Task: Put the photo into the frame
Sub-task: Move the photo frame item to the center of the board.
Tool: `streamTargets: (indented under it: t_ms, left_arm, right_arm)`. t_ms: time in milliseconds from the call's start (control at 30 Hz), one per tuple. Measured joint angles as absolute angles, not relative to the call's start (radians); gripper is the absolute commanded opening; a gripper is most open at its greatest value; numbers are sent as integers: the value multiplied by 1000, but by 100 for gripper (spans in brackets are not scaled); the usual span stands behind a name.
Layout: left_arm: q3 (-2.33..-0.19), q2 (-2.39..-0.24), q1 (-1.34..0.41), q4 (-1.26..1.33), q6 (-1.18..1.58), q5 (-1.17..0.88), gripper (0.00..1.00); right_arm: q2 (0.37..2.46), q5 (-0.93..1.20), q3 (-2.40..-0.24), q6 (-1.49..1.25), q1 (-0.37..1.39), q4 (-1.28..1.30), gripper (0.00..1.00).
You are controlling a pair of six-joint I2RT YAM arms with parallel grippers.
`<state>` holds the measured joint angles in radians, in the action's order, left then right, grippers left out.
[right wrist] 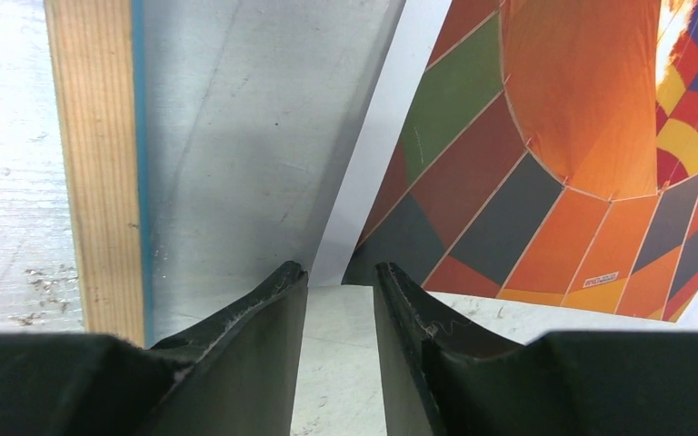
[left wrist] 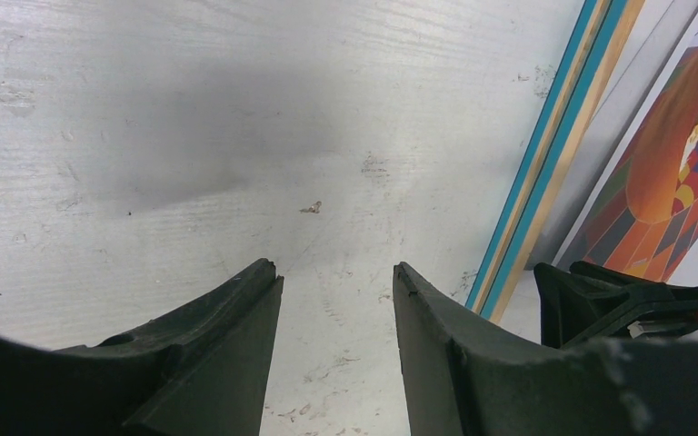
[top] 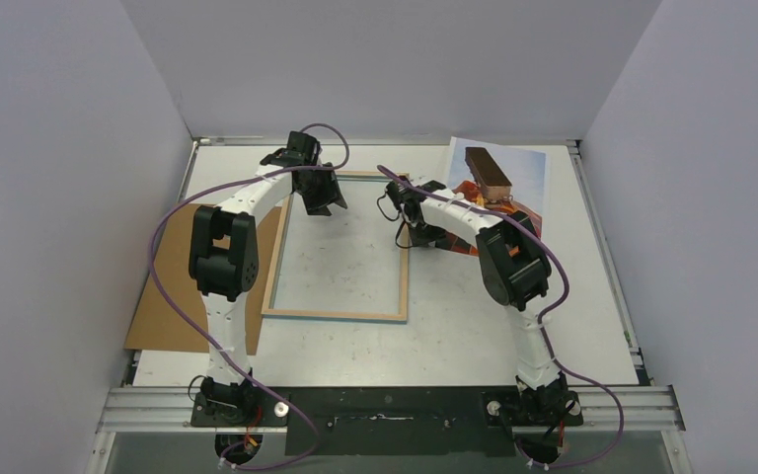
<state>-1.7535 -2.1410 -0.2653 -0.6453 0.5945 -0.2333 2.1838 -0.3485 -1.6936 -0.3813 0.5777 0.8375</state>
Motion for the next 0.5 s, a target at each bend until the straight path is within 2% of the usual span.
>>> streamTargets:
  t_ms: [200,300,400,500]
  left_arm:
    - [-1747,-2141,-265,-645,595,-237,47]
    - [-1745,-2141,-265,-644,595,-239,47]
    - [-1744,-2141,-265,-644,595,-240,47]
    - [-1743,-2141,-265,-643,595,-240,47]
  right_arm:
    - [2184,-378,-1684,-328,579,808,27]
    - [2186,-377,-1684,-301,579,791,18]
    - [2190,-377,-1684,-281,579,778,1]
    - [2190,-378,-1684,-272,579,775,0]
